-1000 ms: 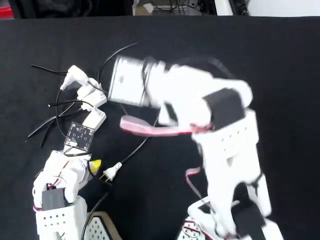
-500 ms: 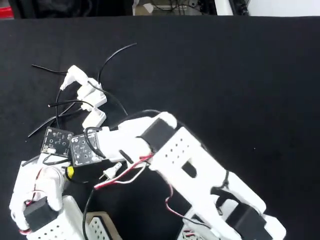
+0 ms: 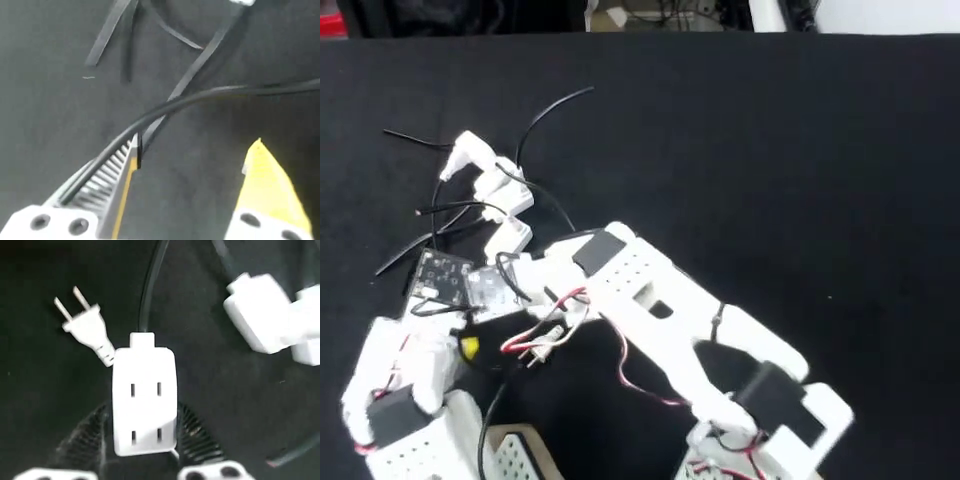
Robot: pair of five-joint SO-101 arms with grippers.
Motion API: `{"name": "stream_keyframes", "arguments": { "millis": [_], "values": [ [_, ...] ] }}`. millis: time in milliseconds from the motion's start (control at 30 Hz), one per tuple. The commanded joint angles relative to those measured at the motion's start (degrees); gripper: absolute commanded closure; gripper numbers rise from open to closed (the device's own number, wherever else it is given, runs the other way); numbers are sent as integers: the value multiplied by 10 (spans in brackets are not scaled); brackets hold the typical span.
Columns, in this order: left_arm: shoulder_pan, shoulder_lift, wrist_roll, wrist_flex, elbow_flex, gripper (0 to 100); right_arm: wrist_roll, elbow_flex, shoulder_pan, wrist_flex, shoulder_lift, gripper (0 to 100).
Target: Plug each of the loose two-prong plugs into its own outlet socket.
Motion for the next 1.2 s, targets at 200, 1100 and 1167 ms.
{"name": "stream_keyframes", "arguments": {
  "millis": [200, 1100, 1167],
  "values": [
    [15, -6, -5, -74, 93, 668, 0, -7, -5, -24, 16, 724],
    [-56, -6, 163, -79, 68, 668, -92, 253, 82, -55, -308, 724],
    [-55, -6, 207, -79, 51, 668, -86, 289, 65, -101, -305, 724]
  ]
}}
